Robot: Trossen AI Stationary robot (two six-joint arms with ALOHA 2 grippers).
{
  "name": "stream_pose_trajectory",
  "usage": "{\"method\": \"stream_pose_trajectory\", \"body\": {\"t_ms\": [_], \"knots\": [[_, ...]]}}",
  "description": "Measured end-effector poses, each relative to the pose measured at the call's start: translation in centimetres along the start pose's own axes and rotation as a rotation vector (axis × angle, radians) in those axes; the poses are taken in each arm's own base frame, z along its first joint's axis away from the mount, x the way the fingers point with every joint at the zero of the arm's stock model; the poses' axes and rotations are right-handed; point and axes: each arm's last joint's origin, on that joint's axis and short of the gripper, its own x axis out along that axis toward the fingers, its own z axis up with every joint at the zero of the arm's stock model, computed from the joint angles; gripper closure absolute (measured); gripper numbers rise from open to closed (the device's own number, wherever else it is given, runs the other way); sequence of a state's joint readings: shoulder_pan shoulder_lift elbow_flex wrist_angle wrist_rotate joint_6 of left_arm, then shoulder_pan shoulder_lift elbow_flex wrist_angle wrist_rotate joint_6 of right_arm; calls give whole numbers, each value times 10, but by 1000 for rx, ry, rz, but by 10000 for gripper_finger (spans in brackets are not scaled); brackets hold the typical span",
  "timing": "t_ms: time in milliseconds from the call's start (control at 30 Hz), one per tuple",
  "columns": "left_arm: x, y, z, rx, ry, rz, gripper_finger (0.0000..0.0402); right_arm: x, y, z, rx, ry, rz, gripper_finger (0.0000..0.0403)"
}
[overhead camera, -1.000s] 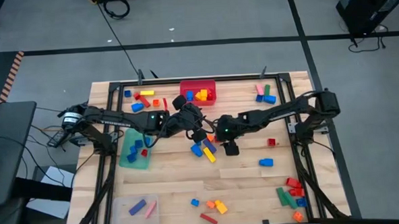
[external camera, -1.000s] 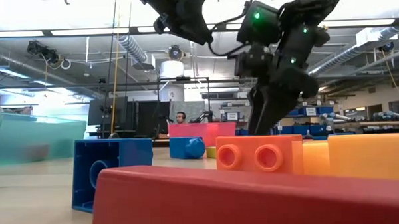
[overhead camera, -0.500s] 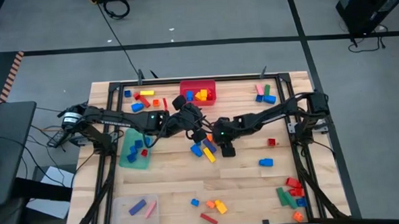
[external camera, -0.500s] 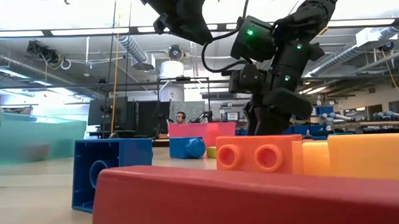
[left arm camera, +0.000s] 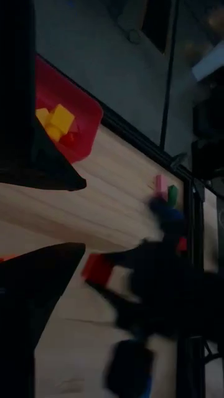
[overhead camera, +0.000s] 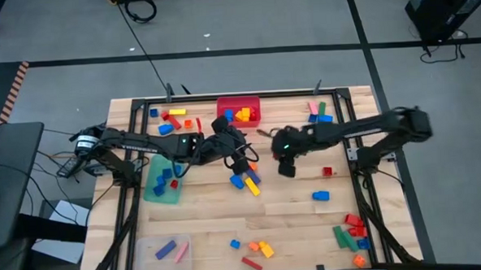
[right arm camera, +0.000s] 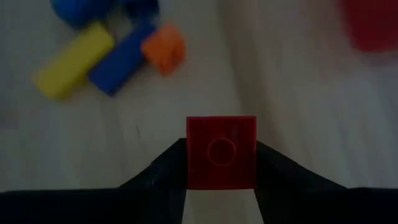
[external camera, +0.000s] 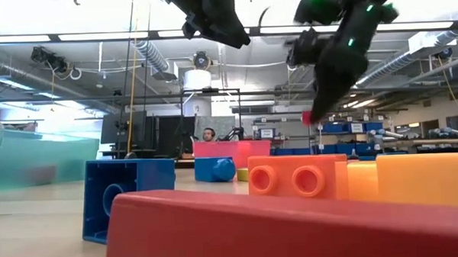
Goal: Sort blocks by size
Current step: Put the red 4 studded building block into the teal bin
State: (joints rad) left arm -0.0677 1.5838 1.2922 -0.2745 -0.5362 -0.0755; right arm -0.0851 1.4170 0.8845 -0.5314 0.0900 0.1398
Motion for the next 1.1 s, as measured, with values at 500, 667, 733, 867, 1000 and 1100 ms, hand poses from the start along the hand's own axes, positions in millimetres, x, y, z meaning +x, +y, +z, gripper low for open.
{"method": "stream_pose_trajectory", "body": {"t_ms": [500,667,733,867,1000,1100], "knots": [[0,-4,13,209,-137,-38,196,-68,-19,-35,487,-784,388,250],[4,-7,18,270,-202,-26,151,-79,-24,-24,521,-941,531,250],[5,-9,24,309,-266,-9,139,-80,-26,-20,536,-967,565,250],[8,-11,33,340,-373,26,128,-79,-30,-17,563,-984,604,250],[16,-16,35,362,-433,54,128,-80,-30,-13,549,-1019,646,250],[24,-21,32,365,-446,59,128,-81,-30,-10,536,-1051,664,250]]}}
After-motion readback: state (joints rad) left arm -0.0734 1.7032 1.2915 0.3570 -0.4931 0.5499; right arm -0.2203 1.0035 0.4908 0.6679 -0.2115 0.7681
